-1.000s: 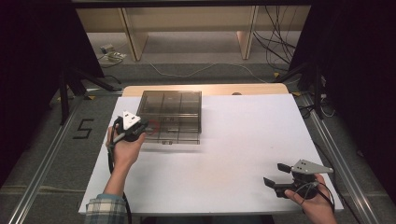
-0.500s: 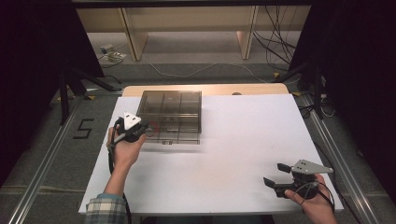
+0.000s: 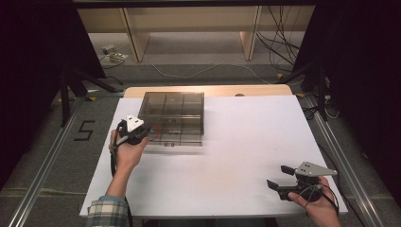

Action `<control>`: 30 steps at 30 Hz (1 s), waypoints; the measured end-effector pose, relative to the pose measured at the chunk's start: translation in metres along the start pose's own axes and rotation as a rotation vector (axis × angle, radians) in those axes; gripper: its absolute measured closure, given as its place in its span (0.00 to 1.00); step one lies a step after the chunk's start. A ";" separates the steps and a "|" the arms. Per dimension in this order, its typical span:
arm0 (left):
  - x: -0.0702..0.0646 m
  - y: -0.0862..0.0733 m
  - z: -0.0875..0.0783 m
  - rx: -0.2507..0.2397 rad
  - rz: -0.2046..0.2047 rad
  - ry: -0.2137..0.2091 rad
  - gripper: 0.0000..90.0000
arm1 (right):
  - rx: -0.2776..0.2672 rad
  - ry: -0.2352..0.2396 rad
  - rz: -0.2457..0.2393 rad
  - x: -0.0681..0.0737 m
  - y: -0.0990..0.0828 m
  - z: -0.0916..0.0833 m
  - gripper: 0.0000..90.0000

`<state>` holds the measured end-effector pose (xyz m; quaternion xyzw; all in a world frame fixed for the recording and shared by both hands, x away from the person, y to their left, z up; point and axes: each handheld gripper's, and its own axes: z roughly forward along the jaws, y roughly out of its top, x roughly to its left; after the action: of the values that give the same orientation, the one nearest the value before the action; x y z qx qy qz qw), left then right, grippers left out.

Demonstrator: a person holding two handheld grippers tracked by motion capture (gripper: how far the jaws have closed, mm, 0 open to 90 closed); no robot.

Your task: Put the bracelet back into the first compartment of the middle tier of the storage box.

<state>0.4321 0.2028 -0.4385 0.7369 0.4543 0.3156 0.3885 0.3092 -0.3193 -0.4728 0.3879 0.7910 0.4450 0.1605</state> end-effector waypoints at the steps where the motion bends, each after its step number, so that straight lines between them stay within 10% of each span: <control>1: 0.000 0.000 0.000 0.005 0.005 -0.002 0.99 | 0.000 -0.001 0.000 0.000 0.000 0.000 0.21; 30: -0.002 -0.005 0.009 0.026 0.029 0.021 0.89 | 0.000 0.000 -0.001 0.000 0.000 0.000 0.21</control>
<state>0.4365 0.2001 -0.4476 0.7451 0.4515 0.3232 0.3695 0.3091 -0.3192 -0.4727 0.3875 0.7913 0.4449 0.1609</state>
